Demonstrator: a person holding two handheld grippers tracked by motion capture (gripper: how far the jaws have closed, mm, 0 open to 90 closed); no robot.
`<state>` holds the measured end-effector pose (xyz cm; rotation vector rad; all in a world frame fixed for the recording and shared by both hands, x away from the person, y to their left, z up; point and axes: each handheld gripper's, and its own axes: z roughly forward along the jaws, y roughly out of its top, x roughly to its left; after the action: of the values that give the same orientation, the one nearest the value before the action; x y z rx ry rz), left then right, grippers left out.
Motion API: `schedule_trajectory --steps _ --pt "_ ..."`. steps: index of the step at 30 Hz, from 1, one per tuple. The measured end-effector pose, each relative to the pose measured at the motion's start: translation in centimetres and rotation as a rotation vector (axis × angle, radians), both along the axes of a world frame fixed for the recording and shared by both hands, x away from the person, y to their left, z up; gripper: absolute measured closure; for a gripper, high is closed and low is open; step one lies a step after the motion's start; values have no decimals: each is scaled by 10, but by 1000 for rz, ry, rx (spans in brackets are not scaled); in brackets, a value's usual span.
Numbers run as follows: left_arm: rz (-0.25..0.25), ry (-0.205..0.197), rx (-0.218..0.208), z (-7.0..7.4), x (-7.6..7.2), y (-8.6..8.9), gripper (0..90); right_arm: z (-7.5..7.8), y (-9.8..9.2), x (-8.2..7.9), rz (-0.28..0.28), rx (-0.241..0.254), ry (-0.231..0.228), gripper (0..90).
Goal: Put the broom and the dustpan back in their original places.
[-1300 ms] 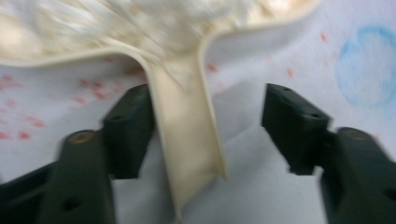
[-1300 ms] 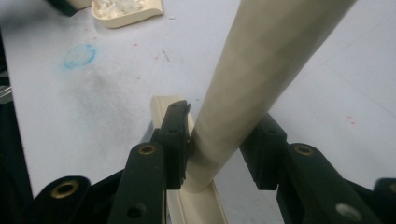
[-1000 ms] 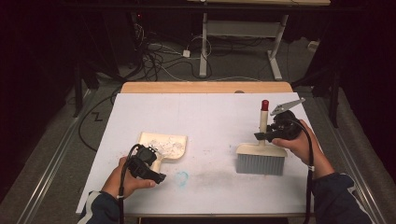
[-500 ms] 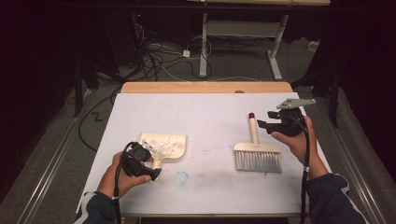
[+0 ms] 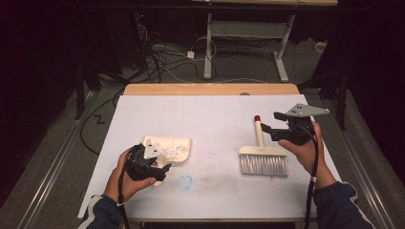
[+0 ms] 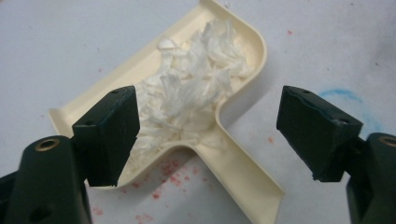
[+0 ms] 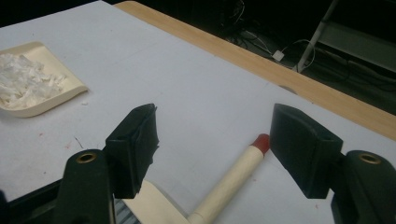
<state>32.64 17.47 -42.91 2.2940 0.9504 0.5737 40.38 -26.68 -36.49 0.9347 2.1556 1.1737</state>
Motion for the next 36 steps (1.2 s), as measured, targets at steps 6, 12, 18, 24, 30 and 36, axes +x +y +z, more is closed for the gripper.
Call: schedule_trajectory --steps 6,12,18,24,30,36 --pt "-10 -107 -22 -2 -5 -2 204 1 5 -10 10 12 -32 274" --pt "-22 -175 -14 -1 -11 -4 193 1 8 -21 -3 34 -73 248" --pt "-38 -209 -9 -1 -16 -7 187 1 10 -32 -3 41 -113 234" --pt "-44 -246 -22 0 -23 -7 185 -1 11 -43 10 35 -130 233" --pt "-63 -256 -21 0 -28 -7 185 -3 10 -57 20 17 -151 233" --pt "-72 -280 -30 -1 -33 -8 177 -8 6 -69 31 -3 -172 226"
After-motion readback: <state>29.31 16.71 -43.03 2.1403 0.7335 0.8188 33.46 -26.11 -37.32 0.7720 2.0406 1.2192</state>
